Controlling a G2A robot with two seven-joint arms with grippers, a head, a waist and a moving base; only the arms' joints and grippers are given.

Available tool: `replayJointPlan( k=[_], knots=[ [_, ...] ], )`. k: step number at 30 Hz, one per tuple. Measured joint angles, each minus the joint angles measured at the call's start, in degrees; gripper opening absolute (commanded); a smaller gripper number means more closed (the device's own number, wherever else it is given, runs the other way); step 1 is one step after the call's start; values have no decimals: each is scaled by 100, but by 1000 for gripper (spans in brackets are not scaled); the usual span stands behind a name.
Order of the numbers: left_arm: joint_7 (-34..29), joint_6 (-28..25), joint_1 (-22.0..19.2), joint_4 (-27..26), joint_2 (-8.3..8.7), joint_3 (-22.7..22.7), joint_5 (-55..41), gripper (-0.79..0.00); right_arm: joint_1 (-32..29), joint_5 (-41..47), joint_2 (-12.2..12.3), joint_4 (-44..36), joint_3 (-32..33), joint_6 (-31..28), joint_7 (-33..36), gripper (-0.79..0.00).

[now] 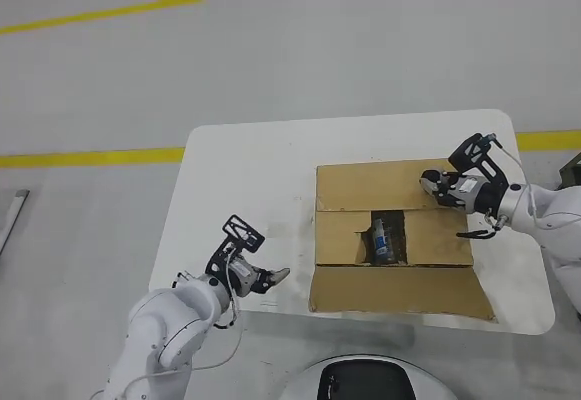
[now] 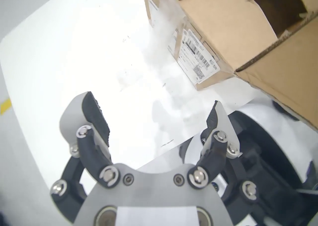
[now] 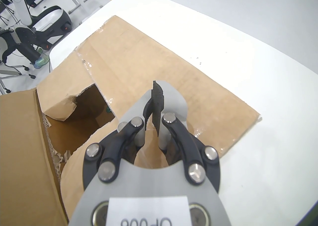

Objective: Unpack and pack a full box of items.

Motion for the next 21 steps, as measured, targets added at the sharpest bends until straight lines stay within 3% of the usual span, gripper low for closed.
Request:
replayJointPlan(
  k=[4,9,14,21],
  knots=[
    [16,-863,220,-87,87,-3,648,0,-15,28,5,13,19,6,-22,-785],
    [473,-1535,597,-198,152,175,1287,0,-19,57,8,36,17,5,-18,-785],
    [1132,-1278,714,-195,129,440,1377,0,-8,64,12,65,8,-7,3,-785],
    [1329,-927,217,-178,60,778,1091,0,46,68,25,70,53,-14,13,-785]
  ],
)
